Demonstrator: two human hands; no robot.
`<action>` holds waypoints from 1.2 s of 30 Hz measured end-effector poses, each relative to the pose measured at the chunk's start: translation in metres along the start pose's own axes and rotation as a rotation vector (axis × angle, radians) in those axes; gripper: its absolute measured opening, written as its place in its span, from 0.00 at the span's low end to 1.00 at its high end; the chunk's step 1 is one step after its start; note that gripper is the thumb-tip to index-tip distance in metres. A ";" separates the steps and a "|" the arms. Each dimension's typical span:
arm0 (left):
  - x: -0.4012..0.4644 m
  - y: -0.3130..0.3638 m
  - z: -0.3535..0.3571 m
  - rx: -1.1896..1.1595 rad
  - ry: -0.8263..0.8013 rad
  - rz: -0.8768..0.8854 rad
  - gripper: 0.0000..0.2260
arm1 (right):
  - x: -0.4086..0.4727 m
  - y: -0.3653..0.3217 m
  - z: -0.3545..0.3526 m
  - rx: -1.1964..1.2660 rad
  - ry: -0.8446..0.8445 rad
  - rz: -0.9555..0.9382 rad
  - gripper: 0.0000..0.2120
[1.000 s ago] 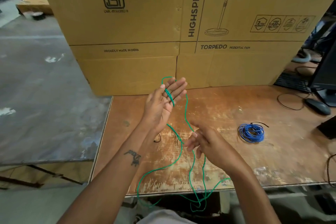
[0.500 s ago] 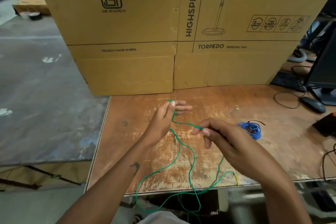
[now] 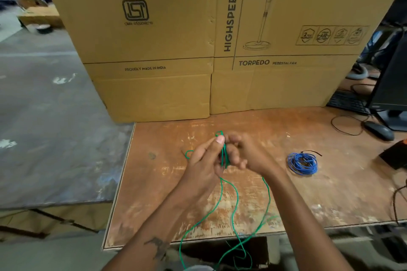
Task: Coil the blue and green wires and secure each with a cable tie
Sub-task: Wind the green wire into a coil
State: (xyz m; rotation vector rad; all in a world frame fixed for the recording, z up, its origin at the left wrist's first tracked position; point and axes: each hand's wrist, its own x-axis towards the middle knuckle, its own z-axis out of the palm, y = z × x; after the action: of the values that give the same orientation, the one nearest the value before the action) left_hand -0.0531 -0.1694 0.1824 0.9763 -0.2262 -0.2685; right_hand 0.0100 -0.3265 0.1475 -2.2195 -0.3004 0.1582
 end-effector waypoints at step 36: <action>0.034 0.021 -0.065 0.021 -0.292 -0.511 0.19 | -0.013 -0.011 0.020 1.072 -0.003 0.240 0.17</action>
State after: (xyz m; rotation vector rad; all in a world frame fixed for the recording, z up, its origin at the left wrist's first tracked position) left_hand 0.0013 -0.1189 0.1671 1.0034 -0.2431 -0.8814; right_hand -0.0086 -0.3084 0.1445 -1.1788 0.0649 0.3546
